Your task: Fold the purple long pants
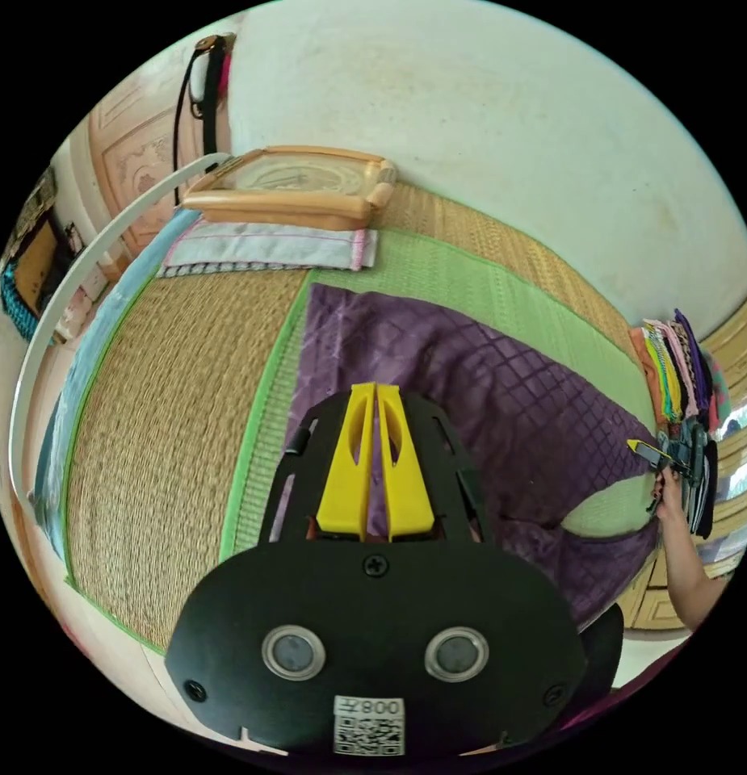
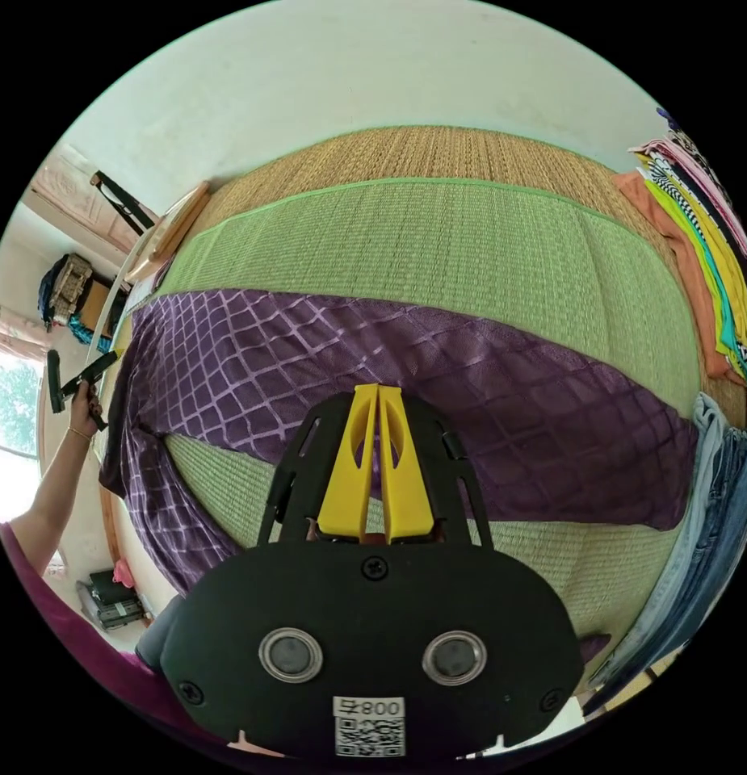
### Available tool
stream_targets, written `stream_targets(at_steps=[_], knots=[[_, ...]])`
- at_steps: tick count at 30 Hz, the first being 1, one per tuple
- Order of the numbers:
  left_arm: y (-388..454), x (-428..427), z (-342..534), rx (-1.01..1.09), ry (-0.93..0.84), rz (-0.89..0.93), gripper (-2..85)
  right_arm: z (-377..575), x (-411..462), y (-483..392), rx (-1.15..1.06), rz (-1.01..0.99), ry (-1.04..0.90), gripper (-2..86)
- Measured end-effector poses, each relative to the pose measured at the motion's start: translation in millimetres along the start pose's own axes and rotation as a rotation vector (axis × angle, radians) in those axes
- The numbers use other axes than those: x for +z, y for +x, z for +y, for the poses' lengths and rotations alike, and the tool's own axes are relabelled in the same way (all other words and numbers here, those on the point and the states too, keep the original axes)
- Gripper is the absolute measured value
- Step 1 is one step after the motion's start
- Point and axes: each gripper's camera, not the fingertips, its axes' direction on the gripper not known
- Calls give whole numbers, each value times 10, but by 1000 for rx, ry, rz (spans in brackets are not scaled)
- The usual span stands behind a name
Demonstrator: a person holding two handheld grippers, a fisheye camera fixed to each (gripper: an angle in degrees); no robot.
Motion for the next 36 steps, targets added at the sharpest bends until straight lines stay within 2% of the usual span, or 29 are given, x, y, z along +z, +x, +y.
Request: stream_targets(at_steps=[2,6,10,13,17,19,23,25,28,30,32,35,36], knots=[[-203,100,9,11,-97,-1,0,-113,-88,-7,24,-2,-7,-1],[-367,-199,139,56,-59,-65,0,-301,-332,-74,50,5,-28,0],[-474,-624,562,117,-21,30,1,-329,-690,-247,33,14,8,0],[-592,-872,1058,134,-54,68,0,-279,-940,-554,-22,-82,46,0],[-742,-822,1581,171,-222,-55,0,-159,-945,-1358,-177,-262,-17,0],[-824,-927,1643,186,-194,-135,0,-15,-752,-1984,-313,-313,-149,0],[-1109,-1091,1596,183,-227,-253,0,264,-577,-2604,-460,-345,-284,0],[-1220,-1168,1596,157,-240,-241,0,400,-597,-2741,-491,-233,-281,0],[-1214,-1368,1631,138,-187,-231,0,423,-701,-2690,-421,-288,-293,0],[-1061,-1485,1674,170,-137,-113,0,448,-813,-2704,-420,-265,-280,0],[-932,-1456,1713,203,-157,-48,0,495,-911,-2747,-430,-234,-273,0],[-868,-1241,1858,232,-289,-57,0,595,-930,-2794,-425,-219,-304,1],[-892,-1313,1933,234,-227,-62,0,627,-963,-2787,-421,-225,-280,1]])
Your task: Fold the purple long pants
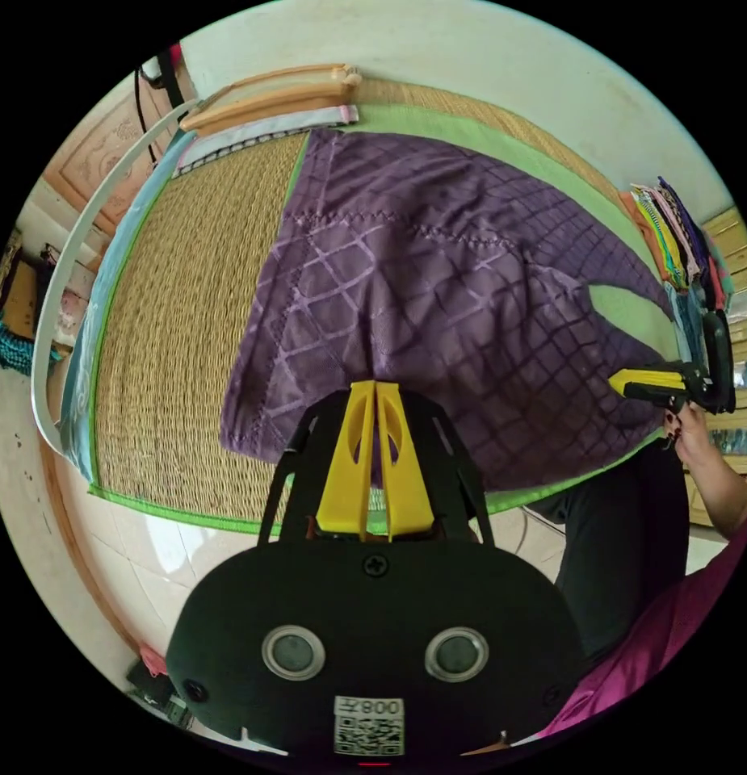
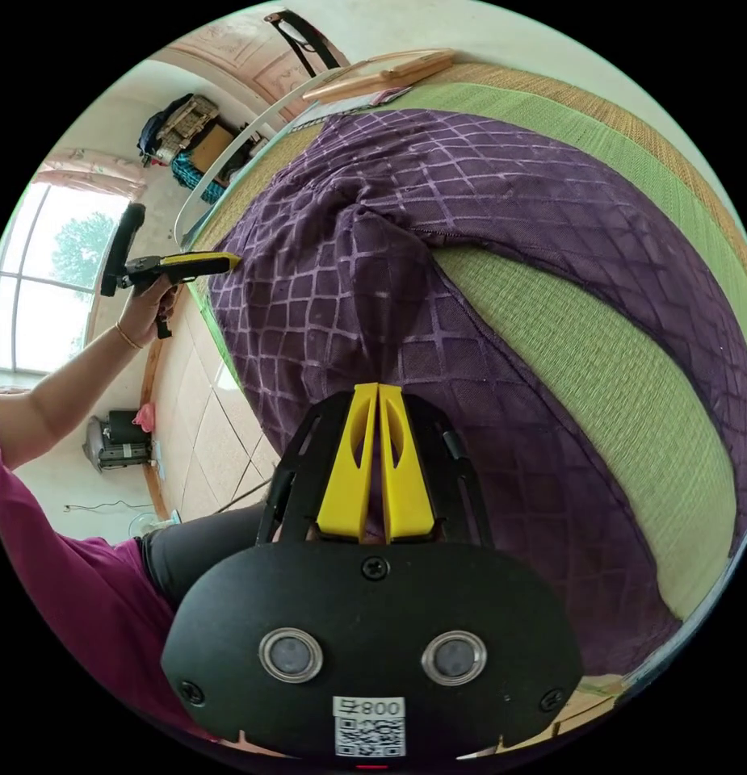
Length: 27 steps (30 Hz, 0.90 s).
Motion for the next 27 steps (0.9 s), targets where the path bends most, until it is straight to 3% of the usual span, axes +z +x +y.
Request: stream_targets(at_steps=[6,9,13,17,22,27], knots=[[-80,-242,291,-101,-1,84,0,98,-290,-205,19,56,46,1],[-16,-135,444,-96,-84,83,0,252,-398,-294,47,65,64,1],[-5,-243,598,-158,-41,131,0,597,-618,-360,112,99,101,1],[307,-415,739,-100,26,197,0,981,-768,-256,193,156,112,1],[762,-223,823,-66,-64,249,0,1465,-682,88,335,250,56,1],[1093,-315,893,-47,-19,156,0,1689,-440,240,366,244,18,1]])
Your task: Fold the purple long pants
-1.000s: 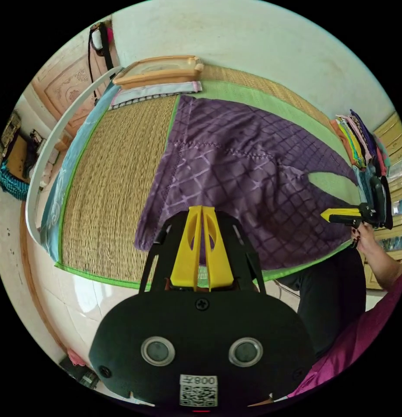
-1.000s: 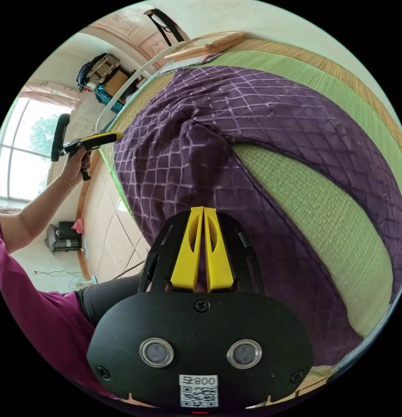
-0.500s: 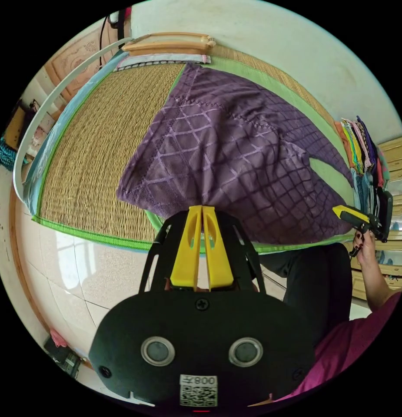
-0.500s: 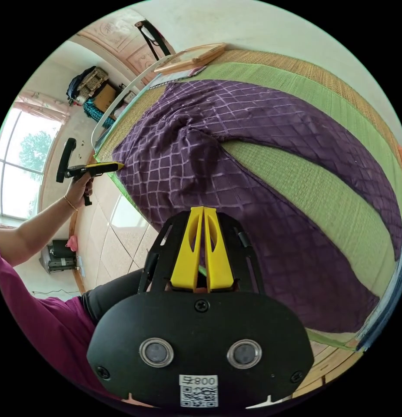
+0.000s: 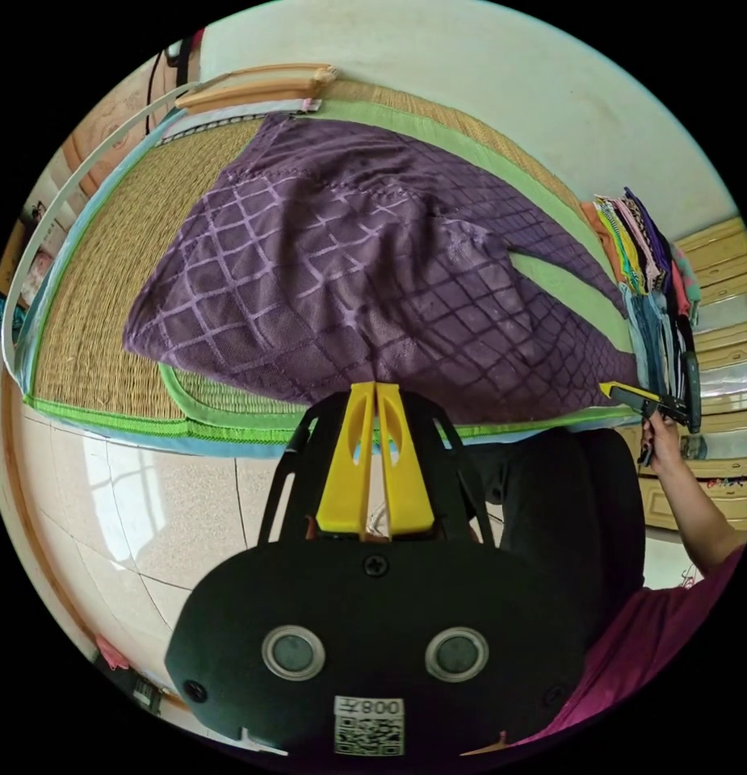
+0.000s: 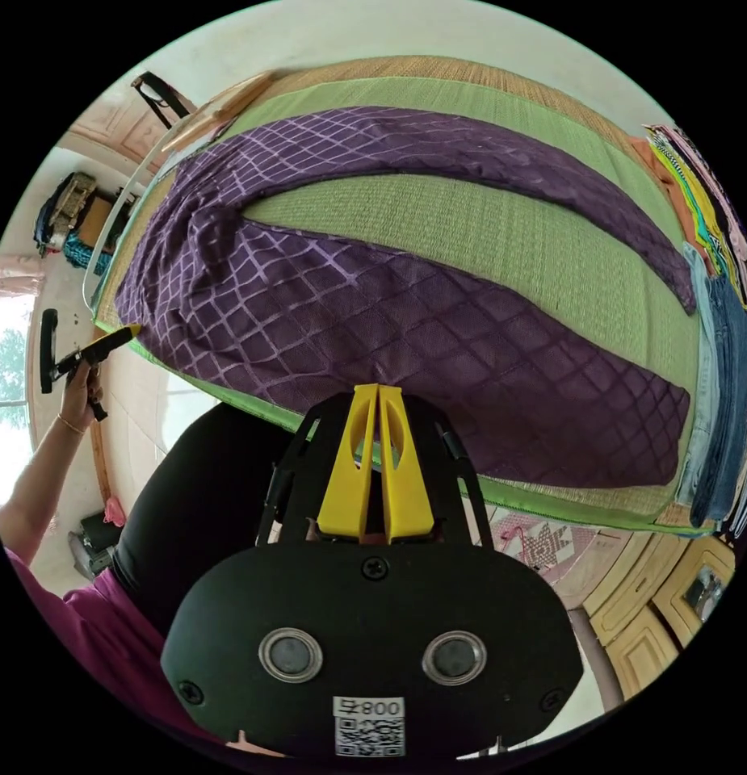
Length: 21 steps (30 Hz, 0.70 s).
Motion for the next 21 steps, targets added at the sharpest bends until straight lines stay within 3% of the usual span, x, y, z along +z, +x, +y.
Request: stream_targets(at_steps=[10,16,21], knots=[[496,-47,16,-121,-20,-37,0,480,480,-581,-225,347,68,2],[1187,-229,-20,-45,47,39,0,777,539,-216,-116,211,110,1],[1793,71,-132,31,-77,14,0,1261,505,551,70,148,219,0]])
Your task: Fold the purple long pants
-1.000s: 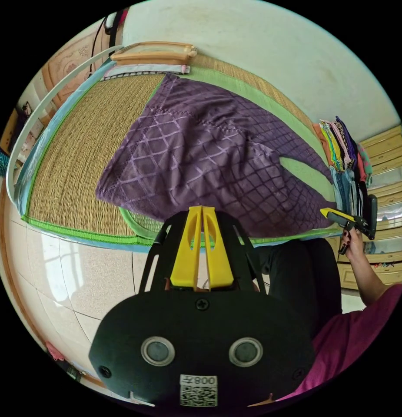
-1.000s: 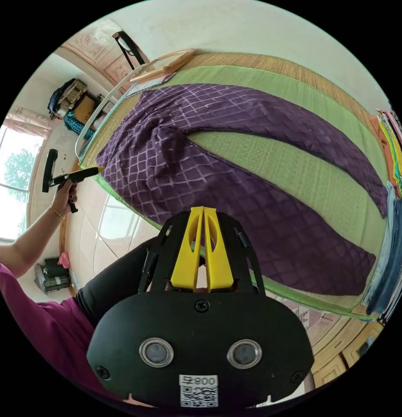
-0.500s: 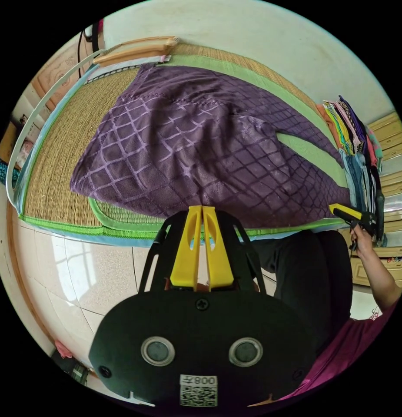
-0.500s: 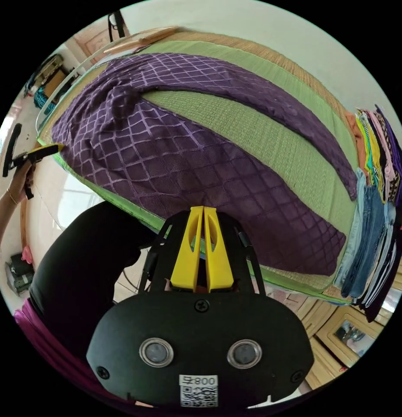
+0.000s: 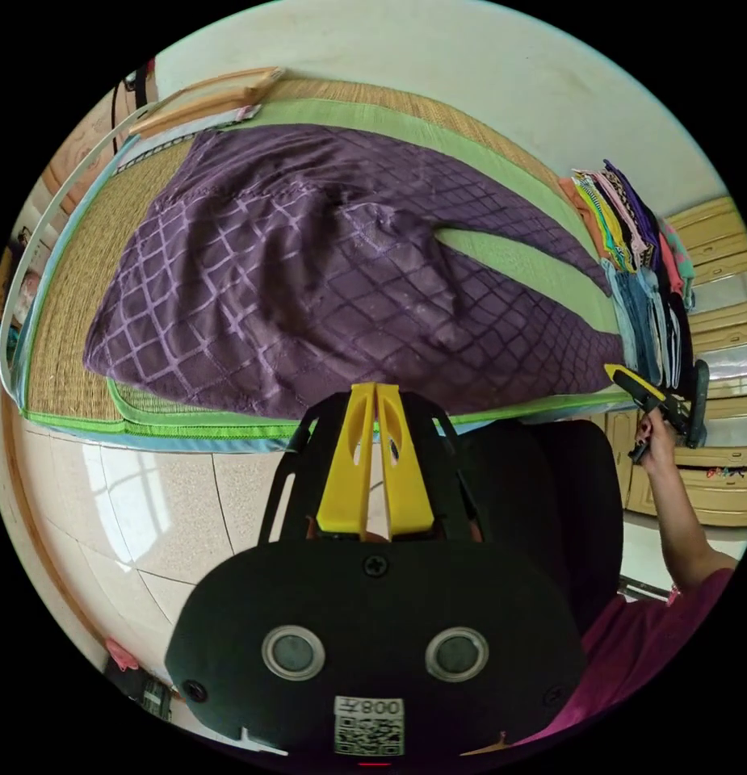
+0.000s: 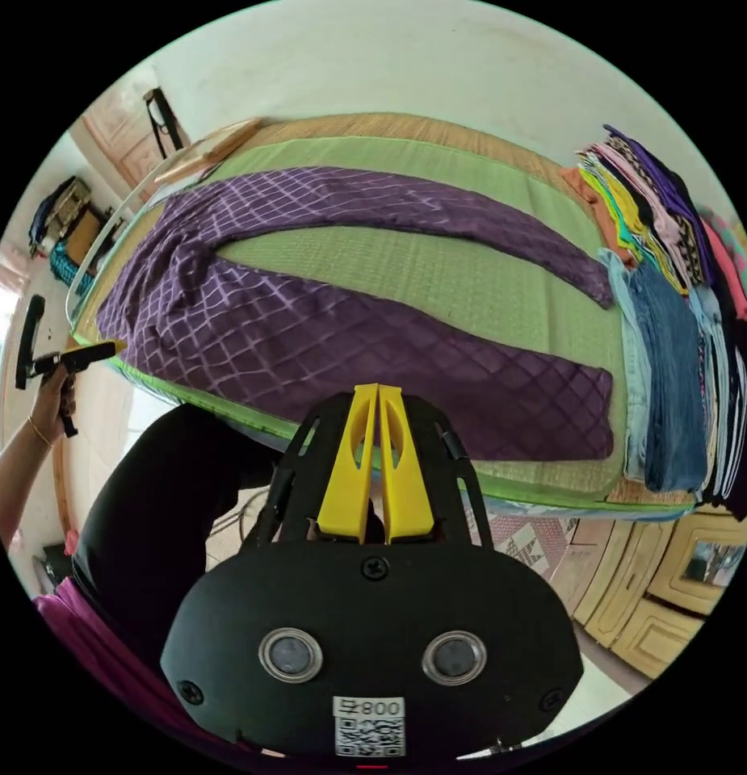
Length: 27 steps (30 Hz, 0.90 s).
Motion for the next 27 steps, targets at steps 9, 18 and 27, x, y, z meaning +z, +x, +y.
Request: stream_targets(at_steps=[9,18,27], knots=[[499,137,-175,-53,-23,39,0,735,568,1513,350,43,-1,0],[1204,205,-422,-20,-49,-6,0,1278,1303,1881,387,52,-26,0],[1920,52,-654,49,83,11,1,1675,1686,2025,409,37,78,0]])
